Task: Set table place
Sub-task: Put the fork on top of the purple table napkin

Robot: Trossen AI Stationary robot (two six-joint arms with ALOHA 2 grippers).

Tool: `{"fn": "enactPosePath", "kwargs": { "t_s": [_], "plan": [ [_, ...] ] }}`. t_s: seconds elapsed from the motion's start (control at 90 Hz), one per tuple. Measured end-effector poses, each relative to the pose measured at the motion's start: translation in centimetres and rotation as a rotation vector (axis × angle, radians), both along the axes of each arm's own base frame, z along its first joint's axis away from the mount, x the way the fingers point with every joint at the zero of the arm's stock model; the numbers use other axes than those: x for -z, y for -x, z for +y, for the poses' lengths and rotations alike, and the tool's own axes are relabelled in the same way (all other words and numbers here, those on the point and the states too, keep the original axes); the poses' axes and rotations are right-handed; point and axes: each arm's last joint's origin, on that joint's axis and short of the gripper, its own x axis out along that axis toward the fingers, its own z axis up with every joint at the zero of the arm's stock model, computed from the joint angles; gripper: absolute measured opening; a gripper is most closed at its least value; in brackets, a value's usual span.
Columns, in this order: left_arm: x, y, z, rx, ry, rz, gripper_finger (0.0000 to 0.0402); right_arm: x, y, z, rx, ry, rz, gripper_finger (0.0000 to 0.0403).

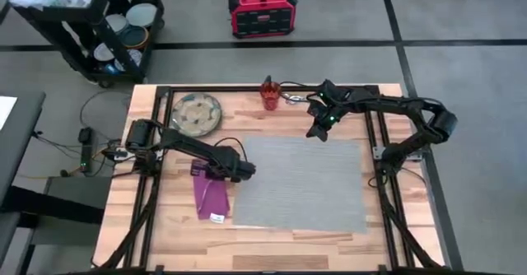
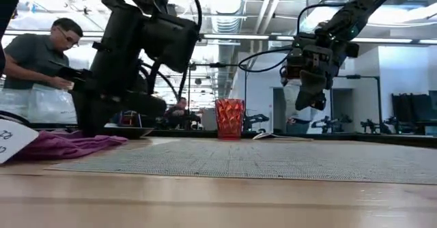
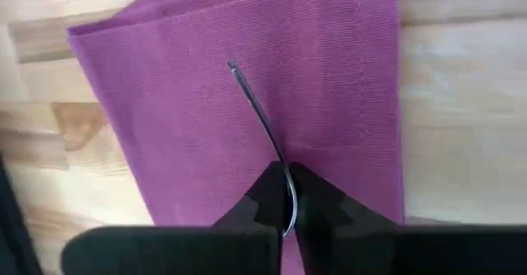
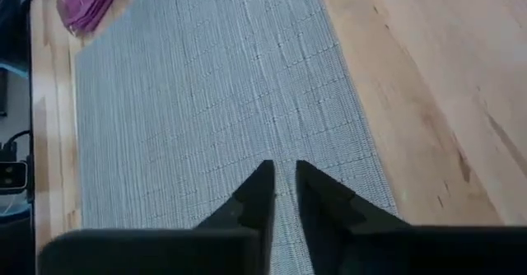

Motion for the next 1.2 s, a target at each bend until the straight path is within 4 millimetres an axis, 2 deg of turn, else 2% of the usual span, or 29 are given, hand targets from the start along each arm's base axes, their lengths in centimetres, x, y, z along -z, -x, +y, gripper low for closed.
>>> {"fn": "enactPosePath", "kwargs": {
  "t_s": [0.133, 0.222, 0.578, 0.756, 1.067, 1.2],
  "plan": [
    [-0.2, -0.4, 0.0, 0.018, -0.003, -0.021, 0.0002, 0.0, 0.0, 0.0, 0.000, -0.001, 0.000, 0.0106],
    [-0.2, -0.6, 0.0, 0.035, 0.002, -0.046, 0.0017, 0.0, 0.0, 0.0, 0.000, -0.001, 0.000, 0.0130],
    [-0.2, -0.8, 0.0, 0.124, 0.047, -0.055, 0.0129, -0.1, 0.0, 0.1, -0.019, -0.037, -0.029, 0.0207],
    [-0.2, -0.8, -0.1, 0.172, 0.067, -0.047, 0.0174, -0.1, -0.1, 0.1, -0.025, -0.048, -0.038, 0.0222],
    [-0.5, -1.2, 0.5, 0.228, 0.102, -0.066, 0.0250, -0.4, -0.2, 0.5, -0.064, -0.172, -0.109, 0.0225],
    [-0.6, -1.1, 1.1, 0.242, 0.115, -0.044, 0.0267, -1.2, -0.3, 0.9, -0.069, -0.216, -0.153, 0.0225]
  ]
}}
